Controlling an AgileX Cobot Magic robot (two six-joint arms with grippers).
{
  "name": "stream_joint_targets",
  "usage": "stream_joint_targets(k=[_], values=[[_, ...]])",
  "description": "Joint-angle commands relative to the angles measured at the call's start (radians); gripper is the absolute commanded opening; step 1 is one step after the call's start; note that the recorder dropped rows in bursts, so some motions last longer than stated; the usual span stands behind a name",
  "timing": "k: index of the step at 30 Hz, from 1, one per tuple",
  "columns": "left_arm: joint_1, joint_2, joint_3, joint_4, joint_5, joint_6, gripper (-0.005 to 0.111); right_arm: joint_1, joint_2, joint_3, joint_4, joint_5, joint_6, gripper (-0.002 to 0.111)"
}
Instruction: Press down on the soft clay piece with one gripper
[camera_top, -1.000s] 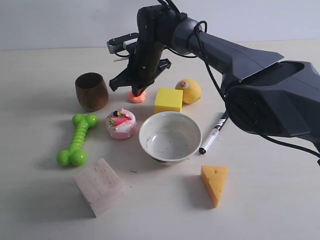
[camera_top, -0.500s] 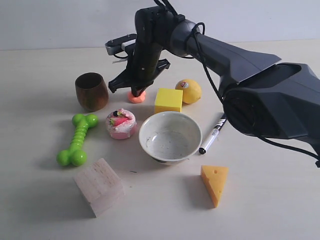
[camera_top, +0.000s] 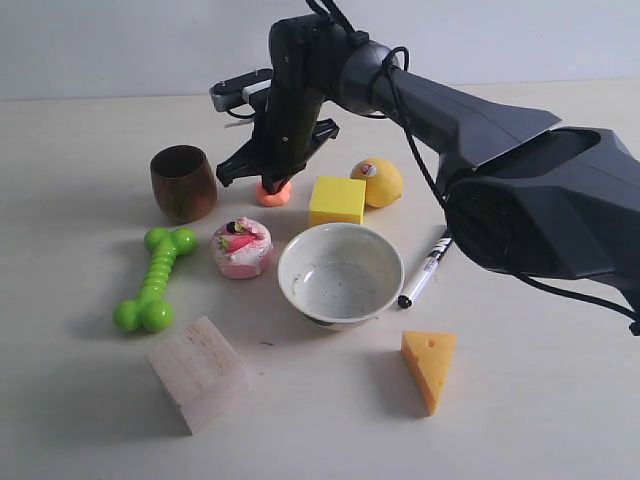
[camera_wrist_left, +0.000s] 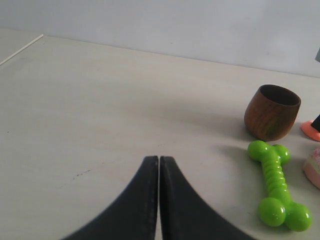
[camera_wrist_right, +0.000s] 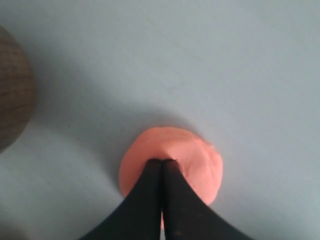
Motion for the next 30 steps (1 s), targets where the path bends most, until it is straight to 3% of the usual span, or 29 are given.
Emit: stream_joint_targets(k=[1,30], values=[[0.000,-0.006,0.003,-0.003,-0.004,0.003,0.004,0.015,0.069,0.026,0.016,0.032,-0.005,0.000],[0.000,-0.006,0.003,-0.003,-0.004,0.003,0.004,0.015,0.055,0.026,0.016,-0.009,-0.004,0.000]])
